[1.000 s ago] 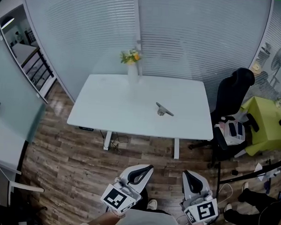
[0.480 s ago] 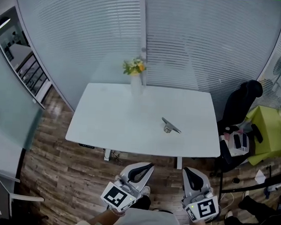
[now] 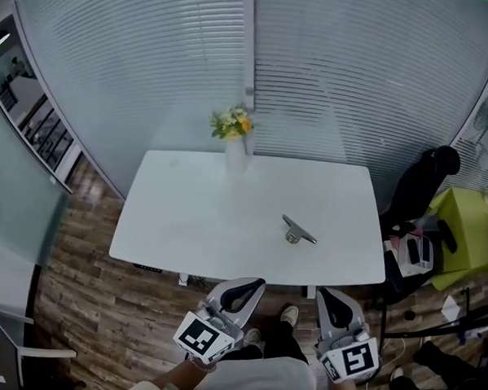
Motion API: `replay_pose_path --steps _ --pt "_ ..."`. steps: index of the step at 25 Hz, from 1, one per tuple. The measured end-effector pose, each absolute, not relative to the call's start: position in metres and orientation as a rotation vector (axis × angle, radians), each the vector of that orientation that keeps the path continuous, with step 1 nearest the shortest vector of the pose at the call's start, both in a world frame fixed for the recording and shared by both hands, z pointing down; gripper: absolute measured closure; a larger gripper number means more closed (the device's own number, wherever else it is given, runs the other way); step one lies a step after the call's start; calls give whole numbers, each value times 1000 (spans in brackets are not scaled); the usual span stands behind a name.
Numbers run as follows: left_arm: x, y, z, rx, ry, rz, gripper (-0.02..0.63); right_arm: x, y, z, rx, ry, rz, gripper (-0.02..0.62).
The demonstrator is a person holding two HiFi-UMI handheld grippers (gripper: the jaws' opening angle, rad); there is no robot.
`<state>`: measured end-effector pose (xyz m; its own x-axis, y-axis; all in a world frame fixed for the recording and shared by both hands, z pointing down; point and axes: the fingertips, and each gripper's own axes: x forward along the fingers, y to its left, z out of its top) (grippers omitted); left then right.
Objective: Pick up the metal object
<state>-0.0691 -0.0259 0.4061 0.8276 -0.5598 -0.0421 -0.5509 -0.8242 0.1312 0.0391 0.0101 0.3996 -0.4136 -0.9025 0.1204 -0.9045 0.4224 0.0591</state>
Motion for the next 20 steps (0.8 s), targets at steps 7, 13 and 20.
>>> replay_pose_path --steps 7,13,20 --pt "-54 -63 406 2888 -891 -143 604 50 -32 399 1604 -2541 3 591" --pt "-31 -106 405 2879 -906 -142 604 72 -78 399 1592 -2555 10 591" --pt "5 -155 405 2880 -929 -119 604 106 -129 397 1566 -2583 4 591"
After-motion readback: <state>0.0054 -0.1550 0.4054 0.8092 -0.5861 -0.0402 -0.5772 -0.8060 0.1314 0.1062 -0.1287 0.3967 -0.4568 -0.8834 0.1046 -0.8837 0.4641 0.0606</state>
